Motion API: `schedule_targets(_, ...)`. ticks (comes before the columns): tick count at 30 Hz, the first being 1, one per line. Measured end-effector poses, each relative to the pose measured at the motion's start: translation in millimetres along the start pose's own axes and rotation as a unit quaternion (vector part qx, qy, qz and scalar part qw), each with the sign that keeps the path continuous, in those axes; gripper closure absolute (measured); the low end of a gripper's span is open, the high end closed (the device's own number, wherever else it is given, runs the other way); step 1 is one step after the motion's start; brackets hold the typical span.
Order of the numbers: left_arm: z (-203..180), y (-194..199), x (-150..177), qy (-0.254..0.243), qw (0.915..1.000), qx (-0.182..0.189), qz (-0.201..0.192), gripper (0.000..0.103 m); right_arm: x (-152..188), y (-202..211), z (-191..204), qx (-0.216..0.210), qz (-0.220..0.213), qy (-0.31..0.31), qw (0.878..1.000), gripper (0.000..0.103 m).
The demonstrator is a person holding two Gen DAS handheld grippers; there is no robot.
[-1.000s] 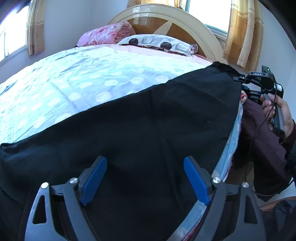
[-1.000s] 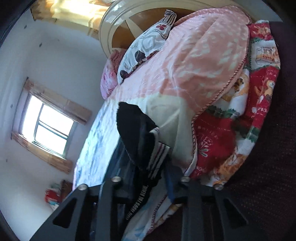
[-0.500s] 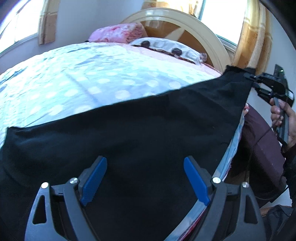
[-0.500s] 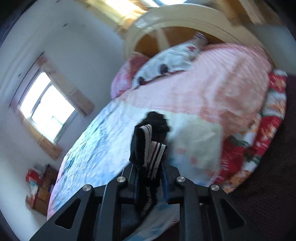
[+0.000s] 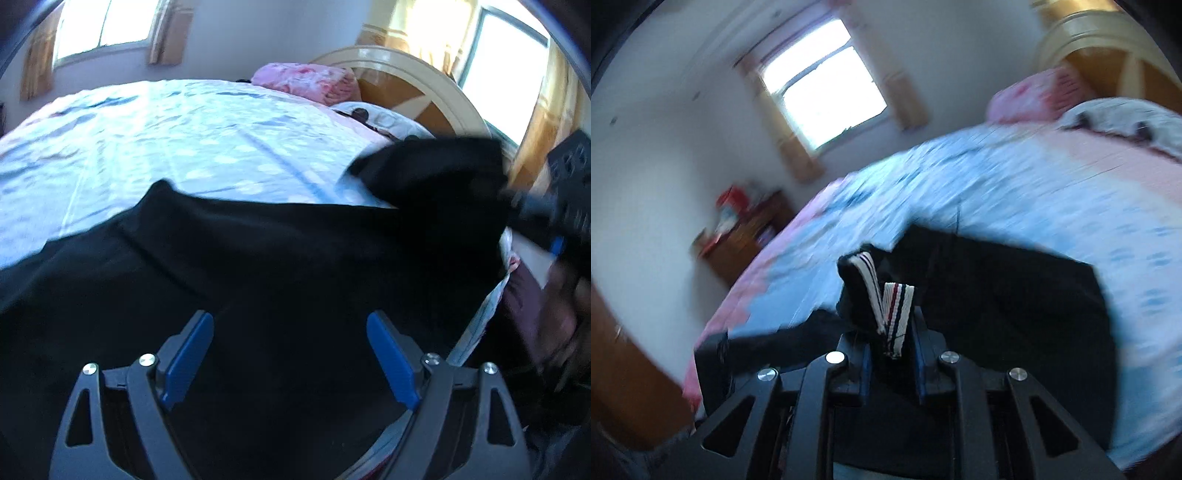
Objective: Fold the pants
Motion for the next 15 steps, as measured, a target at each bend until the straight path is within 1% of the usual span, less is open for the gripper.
schedule_targets(2,1,2,3,0.013,0.9999,0.011,0.000,0.015,20,-28,19,-0.015,0.037,0.017,0.999,0.084)
schedule_targets(4,-2,4,5,0.021,0.9993,0.030,0.001,0.015,39,-49,29,-0.017,0.069,0.038,0.997,0.084)
schedule_targets(7,-6,5,7,0.037,0.9974,0.061,0.006,0.015,65,-66,38,0.016,0.109,0.107,0.988,0.084)
schedule_targets(9,-10,1,9,0.056,0.9942,0.090,0.017,0.015,77,-71,40,0.015,0.125,0.128,0.984,0.084)
schedule_targets(10,-13,-2,10,0.063,0.9928,0.100,0.021,0.015,85,-77,41,0.017,0.149,0.148,0.978,0.084)
schedule_targets(11,-16,-4,10,0.067,0.9915,0.109,0.025,0.015,92,-79,41,0.024,0.162,0.164,0.973,0.084)
schedule_targets(12,-19,-5,11,0.068,0.9909,0.112,0.028,0.015,94,-78,41,0.020,0.163,0.166,0.972,0.083)
schedule_targets(14,-26,-8,11,0.064,0.9902,0.119,0.034,0.015,97,-73,40,0.002,0.170,0.165,0.972,0.075)
schedule_targets(15,-29,-10,11,0.064,0.9894,0.124,0.038,0.015,99,-67,39,-0.008,0.173,0.159,0.972,0.067)
Point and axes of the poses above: each gripper's, at about its wrist camera, not at the fingertips, and y roughly against the way its jaws point, z to its left, x to its underside, the point moved 9 cm from there along -y, roughly the way its jaws point, and after that the axes turned 5 degrees about y, right-handed, at the moved point
